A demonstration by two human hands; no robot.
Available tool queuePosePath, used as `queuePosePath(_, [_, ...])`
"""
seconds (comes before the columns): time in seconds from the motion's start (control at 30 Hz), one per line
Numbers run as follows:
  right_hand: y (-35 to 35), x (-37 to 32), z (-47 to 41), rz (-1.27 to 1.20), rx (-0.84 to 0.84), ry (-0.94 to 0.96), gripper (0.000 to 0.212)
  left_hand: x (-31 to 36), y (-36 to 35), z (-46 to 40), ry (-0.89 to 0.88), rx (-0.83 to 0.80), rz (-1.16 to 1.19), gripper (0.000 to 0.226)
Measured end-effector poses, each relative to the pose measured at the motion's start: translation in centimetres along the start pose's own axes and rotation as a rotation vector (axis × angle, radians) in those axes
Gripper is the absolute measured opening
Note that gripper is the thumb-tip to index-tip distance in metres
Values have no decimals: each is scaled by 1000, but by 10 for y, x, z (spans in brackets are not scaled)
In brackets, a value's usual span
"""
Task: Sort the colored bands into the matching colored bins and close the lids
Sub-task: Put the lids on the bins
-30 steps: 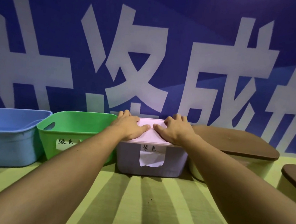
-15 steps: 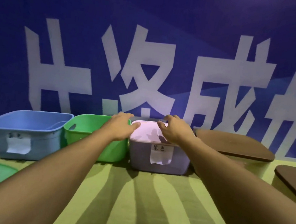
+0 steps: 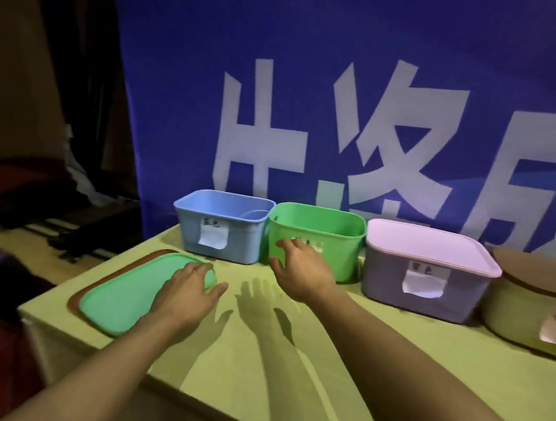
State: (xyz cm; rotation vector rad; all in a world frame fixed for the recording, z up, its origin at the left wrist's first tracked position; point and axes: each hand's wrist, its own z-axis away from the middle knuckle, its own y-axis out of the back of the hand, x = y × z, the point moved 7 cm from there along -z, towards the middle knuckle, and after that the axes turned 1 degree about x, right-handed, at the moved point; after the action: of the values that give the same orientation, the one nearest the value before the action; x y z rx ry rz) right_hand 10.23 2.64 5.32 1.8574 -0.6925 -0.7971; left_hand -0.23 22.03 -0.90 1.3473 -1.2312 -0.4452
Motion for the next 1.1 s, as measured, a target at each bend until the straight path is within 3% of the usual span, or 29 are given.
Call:
queuePosePath(0.2, [-39, -55, 6, 8, -83, 69, 52, -46, 0, 18, 51, -26, -212, 68])
queuePosePath(0.3, [-48, -70, 9, 37, -109, 97, 51, -60, -3, 21, 54, -23, -280, 50])
queuePosePath(0.57, [-43, -67, 7, 37, -123, 95, 53, -56, 6, 21, -153, 85, -509, 15])
queuePosePath(0.63, [-37, -62, 4, 32, -103, 97, 54, -51, 22, 14, -247, 225, -572, 16])
queuePosePath(0.77, [-15, -51, -7, -53, -26, 70, 63, -25, 81, 3, -488, 589, -586, 41])
queuePosePath(0.87, [6, -41, -14, -298, 60, 46, 75, -7, 112, -4, -563, 695, -595, 39])
queuePosePath(0.97, [27, -30, -18, -581, 121, 10, 83, 13, 126, -18, -590, 578, -512, 51])
queuePosePath(1.1, [51, -10, -19, -731, 176, -25, 52, 46, 127, -34, -521, 390, -326, 57])
